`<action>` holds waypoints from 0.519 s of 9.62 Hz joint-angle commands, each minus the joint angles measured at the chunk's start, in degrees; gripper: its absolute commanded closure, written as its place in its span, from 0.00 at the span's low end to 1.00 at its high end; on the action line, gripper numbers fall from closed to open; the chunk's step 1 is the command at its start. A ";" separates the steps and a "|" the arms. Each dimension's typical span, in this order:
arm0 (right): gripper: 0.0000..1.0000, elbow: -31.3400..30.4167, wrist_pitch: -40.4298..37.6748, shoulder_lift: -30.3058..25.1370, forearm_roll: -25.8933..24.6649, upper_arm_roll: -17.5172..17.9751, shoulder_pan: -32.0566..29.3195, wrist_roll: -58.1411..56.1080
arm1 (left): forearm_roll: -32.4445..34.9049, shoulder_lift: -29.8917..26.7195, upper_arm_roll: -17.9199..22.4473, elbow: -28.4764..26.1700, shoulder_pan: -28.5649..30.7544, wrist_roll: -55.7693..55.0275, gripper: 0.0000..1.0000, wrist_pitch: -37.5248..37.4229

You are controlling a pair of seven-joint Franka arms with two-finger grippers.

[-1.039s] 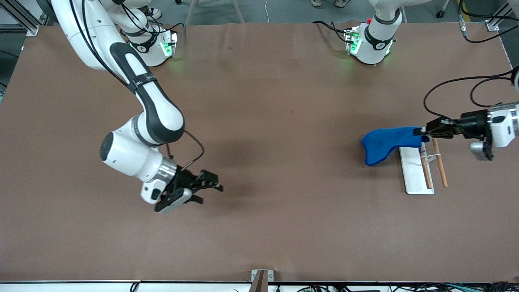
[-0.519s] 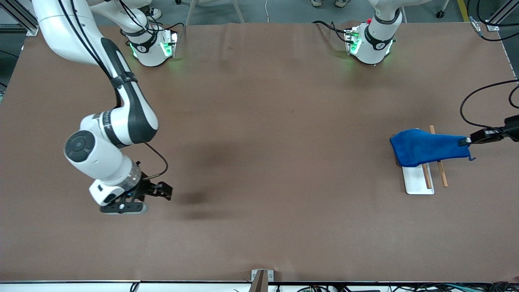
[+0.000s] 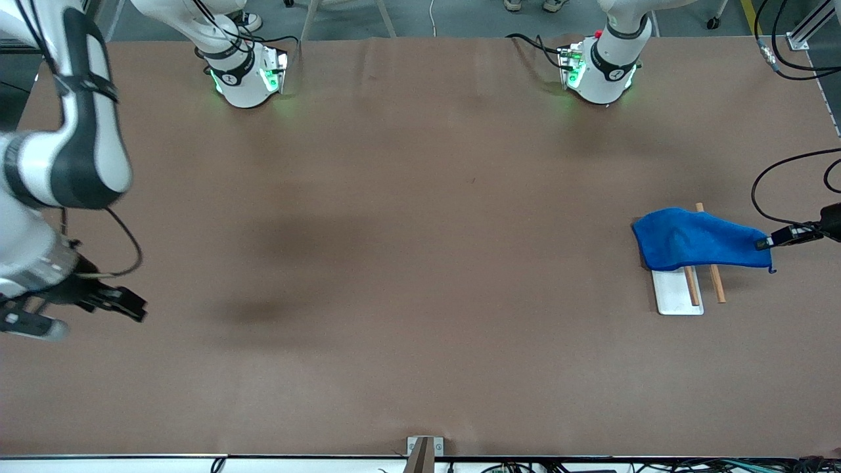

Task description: Right arm passes towel to left arm to hang

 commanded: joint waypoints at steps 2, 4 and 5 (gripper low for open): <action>0.00 -2.24 -12.84 -11.11 -1.63 1.10 -3.98 -0.38 | -1.35 6.21 0.02 3.85 2.53 1.04 0.97 0.79; 0.00 -2.67 -20.32 -16.91 -1.81 1.37 -5.74 -0.56 | -1.27 6.31 0.02 4.31 2.62 1.21 0.48 0.79; 0.00 -2.85 -22.53 -19.20 -2.07 4.50 -9.41 -3.34 | -1.18 5.79 0.10 4.40 2.71 1.65 0.05 0.79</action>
